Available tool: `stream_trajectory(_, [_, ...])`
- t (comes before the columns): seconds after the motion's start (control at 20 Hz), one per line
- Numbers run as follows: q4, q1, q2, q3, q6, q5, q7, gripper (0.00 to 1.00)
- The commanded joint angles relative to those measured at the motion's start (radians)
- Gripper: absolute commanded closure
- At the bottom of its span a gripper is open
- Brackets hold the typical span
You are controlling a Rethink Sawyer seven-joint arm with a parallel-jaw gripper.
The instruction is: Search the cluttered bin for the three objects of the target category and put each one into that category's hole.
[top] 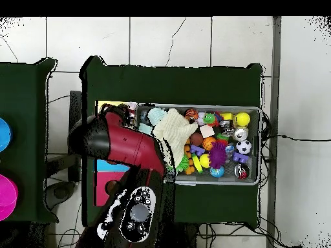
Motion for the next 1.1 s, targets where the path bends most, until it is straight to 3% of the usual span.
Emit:
stream_trajectory(0.05, [0.032, -0.021, 0.078, 0.118, -0.047, -0.031, 0.176, 1.0])
stream_trajectory(0.45, [0.043, -0.028, 0.096, 0.145, -0.041, -0.014, 0.184, 1.0])
stream_trajectory(1.1, [0.036, 0.014, 0.1, 0.088, 0.094, -0.01, 0.188, 1.0])
